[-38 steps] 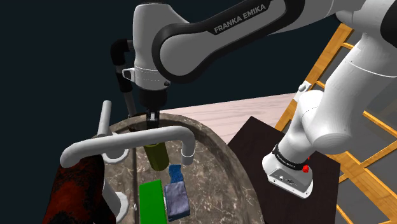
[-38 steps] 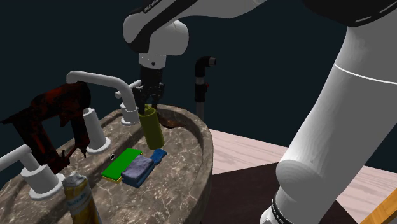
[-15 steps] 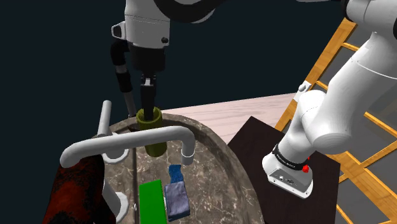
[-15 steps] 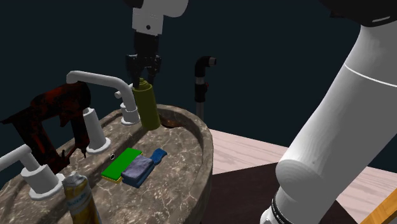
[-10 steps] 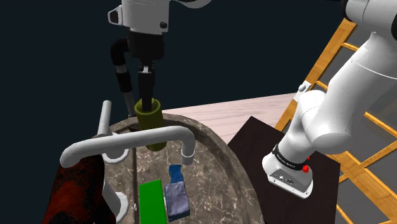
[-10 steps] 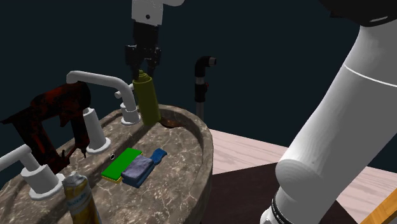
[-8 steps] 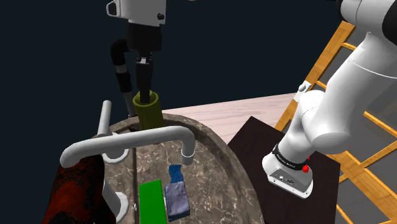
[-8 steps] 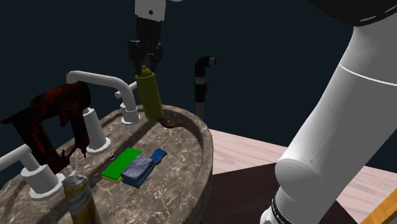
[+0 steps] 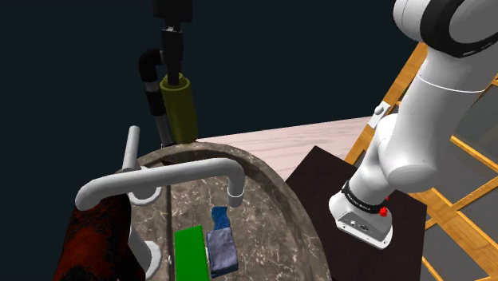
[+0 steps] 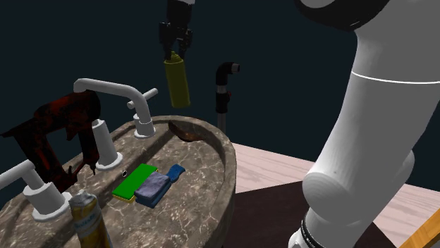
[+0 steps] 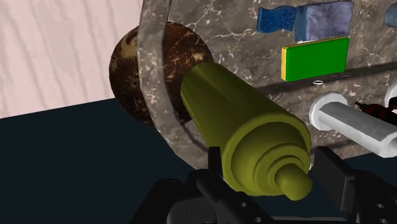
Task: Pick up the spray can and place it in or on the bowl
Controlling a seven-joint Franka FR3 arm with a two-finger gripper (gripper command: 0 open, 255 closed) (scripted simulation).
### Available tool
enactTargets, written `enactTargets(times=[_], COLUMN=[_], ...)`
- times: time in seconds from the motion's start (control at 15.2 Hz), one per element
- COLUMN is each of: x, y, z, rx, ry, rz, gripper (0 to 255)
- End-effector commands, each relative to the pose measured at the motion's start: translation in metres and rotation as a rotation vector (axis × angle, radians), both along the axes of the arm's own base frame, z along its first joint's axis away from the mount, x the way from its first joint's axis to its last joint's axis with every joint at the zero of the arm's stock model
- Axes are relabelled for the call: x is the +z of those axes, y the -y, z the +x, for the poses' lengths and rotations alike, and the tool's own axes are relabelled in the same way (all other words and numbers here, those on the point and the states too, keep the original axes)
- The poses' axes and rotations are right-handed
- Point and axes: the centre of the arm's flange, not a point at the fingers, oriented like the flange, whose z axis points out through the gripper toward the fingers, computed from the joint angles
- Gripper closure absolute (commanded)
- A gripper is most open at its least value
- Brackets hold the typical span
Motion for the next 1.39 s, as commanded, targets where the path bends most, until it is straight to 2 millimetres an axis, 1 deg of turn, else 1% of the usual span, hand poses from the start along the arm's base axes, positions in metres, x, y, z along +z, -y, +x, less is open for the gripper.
enactTargets(times=[0.0, 0.13, 1.32], x=[0.010, 0.023, -0.072], y=[0.013, 0.026, 0.026], z=[0.019, 0.043, 0.043], rx=[0.001, 0.001, 0.001], ry=[0.001, 0.001, 0.001], rz=[0.000, 0.000, 0.000], gripper=[255, 255, 255])
